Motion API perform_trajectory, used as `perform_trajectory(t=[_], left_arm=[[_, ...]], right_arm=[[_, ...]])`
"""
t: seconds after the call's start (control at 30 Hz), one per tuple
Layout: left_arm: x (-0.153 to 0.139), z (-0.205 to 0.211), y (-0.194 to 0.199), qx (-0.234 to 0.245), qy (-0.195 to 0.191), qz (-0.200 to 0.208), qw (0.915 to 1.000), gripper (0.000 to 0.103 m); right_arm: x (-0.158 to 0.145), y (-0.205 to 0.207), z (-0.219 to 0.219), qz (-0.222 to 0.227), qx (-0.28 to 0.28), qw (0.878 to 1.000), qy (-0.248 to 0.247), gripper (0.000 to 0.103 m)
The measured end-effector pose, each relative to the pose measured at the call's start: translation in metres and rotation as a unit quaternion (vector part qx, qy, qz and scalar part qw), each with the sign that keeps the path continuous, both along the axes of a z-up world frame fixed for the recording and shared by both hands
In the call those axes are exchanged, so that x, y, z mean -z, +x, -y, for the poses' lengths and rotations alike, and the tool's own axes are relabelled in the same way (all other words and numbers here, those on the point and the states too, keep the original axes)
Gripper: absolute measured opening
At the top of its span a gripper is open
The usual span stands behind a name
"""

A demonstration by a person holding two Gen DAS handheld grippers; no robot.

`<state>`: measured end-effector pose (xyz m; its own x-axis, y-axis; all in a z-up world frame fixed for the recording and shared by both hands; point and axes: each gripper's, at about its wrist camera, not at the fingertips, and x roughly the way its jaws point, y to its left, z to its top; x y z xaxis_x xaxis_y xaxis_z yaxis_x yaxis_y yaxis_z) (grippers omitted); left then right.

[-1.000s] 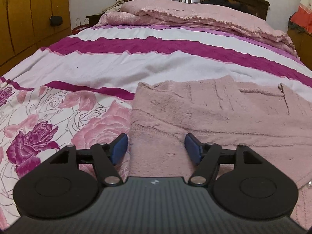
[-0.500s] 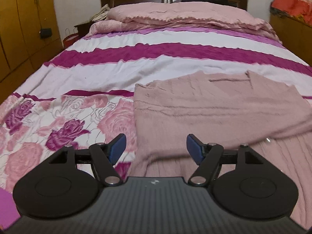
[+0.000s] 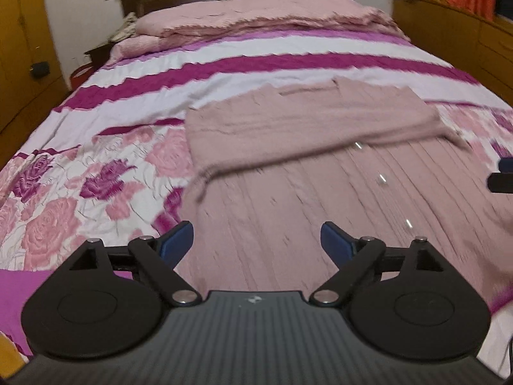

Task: Fold small clothes
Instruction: 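Move both grippers toward the hem of the cardigan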

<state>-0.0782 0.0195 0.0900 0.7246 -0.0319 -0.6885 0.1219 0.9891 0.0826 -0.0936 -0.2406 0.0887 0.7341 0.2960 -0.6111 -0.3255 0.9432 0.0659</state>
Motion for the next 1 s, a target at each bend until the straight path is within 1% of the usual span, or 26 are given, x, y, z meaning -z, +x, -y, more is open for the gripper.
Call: perform_trajectory(t=[0.13,0.27,0.43,0.53,0.67,0.83,0.9,0.93,1.0], left_arm=[[0.008,0.007,-0.021,0.025,0.008,-0.014,0.9996,0.091],[0.014,0.009,-0.037,0.043,0.014,-0.030,0.9985,0.092],[0.017,0.007,-0.056,0.068,0.008,-0.050,0.9964,0.092],[0.020,0.006,-0.067,0.085,0.019,-0.061,0.9943,0.092],[0.026,0.007,-0.080,0.110,0.036,-0.075,0.9904,0.092],[0.031,0.014,-0.085,0.122,0.068,-0.069,0.9879,0.093],[0.032,0.020,-0.085,0.127,0.082,-0.063,0.9864,0.095],[0.033,0.022,-0.084,0.129,0.090,-0.064,0.9855,0.095],[0.036,0.026,-0.081,0.129,0.101,-0.065,0.9844,0.096]], right_arm=[[0.010,-0.020,-0.011,-0.009,-0.041,0.998,-0.045,0.061],[0.015,-0.034,-0.017,-0.023,-0.072,0.995,-0.067,0.061],[0.021,-0.047,-0.022,-0.039,-0.096,0.991,-0.090,0.061],[0.024,-0.054,-0.024,-0.048,-0.111,0.987,-0.105,0.061],[0.030,-0.060,-0.029,-0.063,-0.136,0.980,-0.134,0.061],[0.034,-0.068,-0.035,-0.066,-0.162,0.969,-0.177,0.062],[0.037,-0.069,-0.038,-0.063,-0.160,0.965,-0.198,0.068],[0.039,-0.069,-0.039,-0.060,-0.159,0.963,-0.209,0.073],[0.043,-0.066,-0.040,-0.056,-0.152,0.961,-0.223,0.075]])
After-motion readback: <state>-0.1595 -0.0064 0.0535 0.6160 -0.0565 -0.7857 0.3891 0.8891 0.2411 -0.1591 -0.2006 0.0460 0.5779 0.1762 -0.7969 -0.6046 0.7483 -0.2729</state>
